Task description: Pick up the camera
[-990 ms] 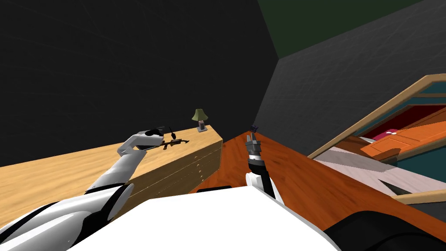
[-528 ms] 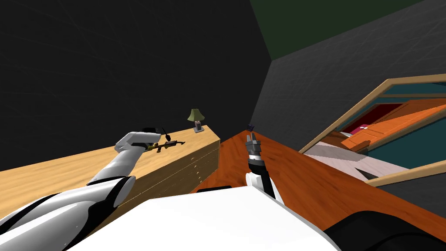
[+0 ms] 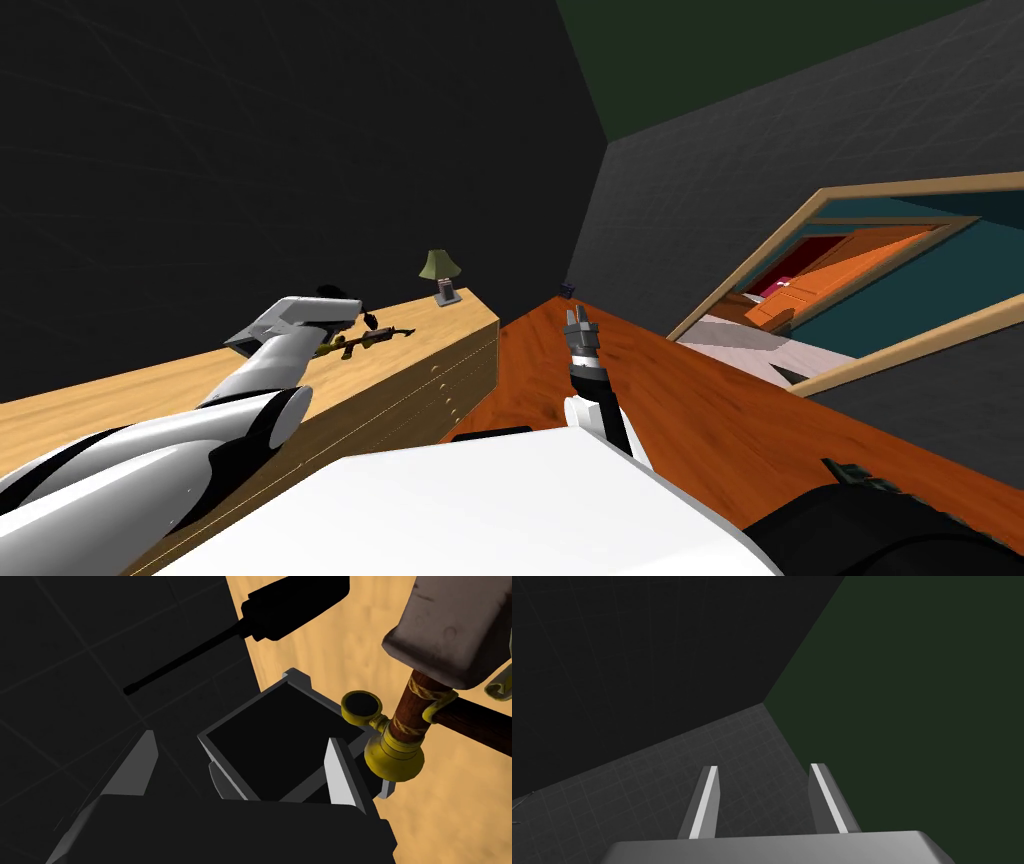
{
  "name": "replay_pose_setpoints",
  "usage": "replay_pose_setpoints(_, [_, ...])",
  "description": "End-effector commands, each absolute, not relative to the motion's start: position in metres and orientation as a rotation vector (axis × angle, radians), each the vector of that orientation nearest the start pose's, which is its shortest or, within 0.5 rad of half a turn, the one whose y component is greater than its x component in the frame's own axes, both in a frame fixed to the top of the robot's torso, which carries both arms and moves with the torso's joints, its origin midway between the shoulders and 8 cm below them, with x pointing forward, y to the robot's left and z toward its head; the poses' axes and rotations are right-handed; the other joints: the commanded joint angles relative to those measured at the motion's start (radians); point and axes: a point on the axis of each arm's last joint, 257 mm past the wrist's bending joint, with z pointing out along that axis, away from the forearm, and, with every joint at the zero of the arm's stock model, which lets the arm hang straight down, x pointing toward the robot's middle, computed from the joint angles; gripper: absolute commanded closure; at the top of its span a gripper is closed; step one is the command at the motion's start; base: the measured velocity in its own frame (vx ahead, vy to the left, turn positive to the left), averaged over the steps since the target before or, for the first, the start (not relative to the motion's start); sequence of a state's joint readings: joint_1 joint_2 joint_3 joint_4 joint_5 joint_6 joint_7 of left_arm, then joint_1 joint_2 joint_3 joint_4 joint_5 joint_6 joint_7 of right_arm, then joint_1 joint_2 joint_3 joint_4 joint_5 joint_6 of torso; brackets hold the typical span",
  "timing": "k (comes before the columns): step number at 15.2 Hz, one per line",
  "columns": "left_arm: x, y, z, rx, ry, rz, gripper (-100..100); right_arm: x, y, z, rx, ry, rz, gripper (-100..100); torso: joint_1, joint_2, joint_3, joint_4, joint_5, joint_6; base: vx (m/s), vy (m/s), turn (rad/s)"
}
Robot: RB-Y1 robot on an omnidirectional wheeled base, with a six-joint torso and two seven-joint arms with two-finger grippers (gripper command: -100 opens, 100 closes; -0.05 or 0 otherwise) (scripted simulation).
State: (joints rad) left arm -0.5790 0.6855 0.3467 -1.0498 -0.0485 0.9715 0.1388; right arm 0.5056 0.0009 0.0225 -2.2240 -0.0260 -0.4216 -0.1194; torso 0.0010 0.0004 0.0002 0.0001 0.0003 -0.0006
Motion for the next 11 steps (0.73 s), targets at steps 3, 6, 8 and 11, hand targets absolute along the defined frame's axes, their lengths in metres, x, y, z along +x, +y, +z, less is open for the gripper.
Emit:
replay_pose_setpoints(3, [0.522, 0.660, -0.186, -1.958, 1.129, -0.153, -100, 0.366, -0.280, -0.019, 0.843, 0.652, 1.413, 0, 0.000, 0.000, 0.000, 0.000, 0.000, 0.001, -0.003, 0.010, -0.151])
replay_pose_setpoints(6, [0.510, 0.663, -0.193, -2.051, 1.108, -0.127, -100, 0.366, -0.280, -0.019, 0.843, 0.652, 1.413, 0, 0.000, 0.000, 0.000, 0.000, 0.000, 0.001, -0.004, 0.014, -0.116])
replay_pose_setpoints(8, [0.506, 0.664, -0.189, -2.109, 1.082, -0.130, -100, 0.366, -0.280, -0.019, 0.843, 0.652, 1.413, 0, 0.001, 0.000, 0.000, 0.000, 0.000, 0.000, -0.005, 0.021, -0.135])
replay_pose_setpoints(11, [0.494, 0.662, -0.198, -2.204, 1.069, -0.104, -100, 0.366, -0.280, -0.019, 0.843, 0.652, 1.413, 0, 0.001, 0.000, 0.000, 0.000, 0.000, 0.000, -0.005, 0.028, -0.117])
